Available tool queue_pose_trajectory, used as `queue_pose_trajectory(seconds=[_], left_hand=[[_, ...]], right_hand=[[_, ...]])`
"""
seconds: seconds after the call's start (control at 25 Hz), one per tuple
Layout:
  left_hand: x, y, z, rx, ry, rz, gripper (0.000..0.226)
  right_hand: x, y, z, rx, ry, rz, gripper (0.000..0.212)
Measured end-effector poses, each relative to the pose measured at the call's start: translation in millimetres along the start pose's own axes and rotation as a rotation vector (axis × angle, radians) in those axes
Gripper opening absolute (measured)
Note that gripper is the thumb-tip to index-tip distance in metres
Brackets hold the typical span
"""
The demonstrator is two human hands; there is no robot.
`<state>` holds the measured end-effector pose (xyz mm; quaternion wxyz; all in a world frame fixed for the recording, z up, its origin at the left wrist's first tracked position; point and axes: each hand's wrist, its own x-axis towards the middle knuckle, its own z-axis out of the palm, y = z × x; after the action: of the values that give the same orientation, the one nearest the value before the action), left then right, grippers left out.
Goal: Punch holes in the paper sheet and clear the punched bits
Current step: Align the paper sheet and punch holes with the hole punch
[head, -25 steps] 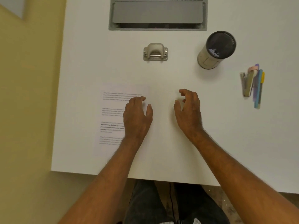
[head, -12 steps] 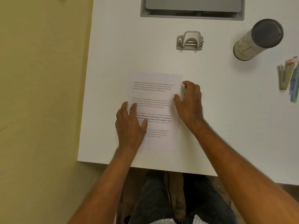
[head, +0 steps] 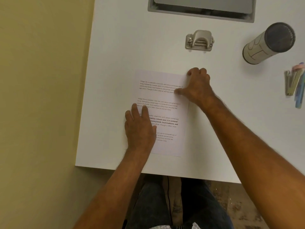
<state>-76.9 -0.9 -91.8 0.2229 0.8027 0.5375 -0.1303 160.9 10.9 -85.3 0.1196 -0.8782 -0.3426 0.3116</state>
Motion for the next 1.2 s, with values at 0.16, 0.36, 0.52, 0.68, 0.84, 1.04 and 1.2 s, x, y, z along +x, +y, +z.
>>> queue_pose_trajectory(seconds=[0.16, 0.36, 0.52, 0.68, 0.84, 1.04, 1.2], left_hand=[[1.8, 0.3, -0.8, 0.029, -0.010, 0.003, 0.083], [3.1, -9.9, 0.0, 0.011, -0.006, 0.036, 0.084], [2.1, -24.1, 4.8, -0.019, 0.032, 0.090, 0.085], [4.1, -34.9, 11.3, 0.004, 0.065, 0.129, 0.087], [4.1, -40.6, 17.4, 0.054, 0.101, 0.165, 0.088], [-0.2, -42.5, 31.9, 0.120, 0.150, 0.172, 0.090], [4.6, -48.1, 37.2, 0.088, 0.225, 0.260, 0.091]], right_hand=[[14.1, -6.1, -10.1, -0.012, -0.055, 0.053, 0.084], [16.9, -2.8, -10.6, 0.217, -0.032, 0.100, 0.089], [11.0, 8.6, -2.8, 0.292, 0.029, 0.133, 0.081], [3.4, 8.5, 3.9, 0.116, 0.076, 0.023, 0.075], [5.3, 2.6, 2.4, 0.049, 0.071, -0.003, 0.080], [4.6, -3.1, 2.3, -0.029, 0.073, -0.003, 0.085], [4.5, -6.9, 2.5, -0.071, 0.052, 0.002, 0.090]])
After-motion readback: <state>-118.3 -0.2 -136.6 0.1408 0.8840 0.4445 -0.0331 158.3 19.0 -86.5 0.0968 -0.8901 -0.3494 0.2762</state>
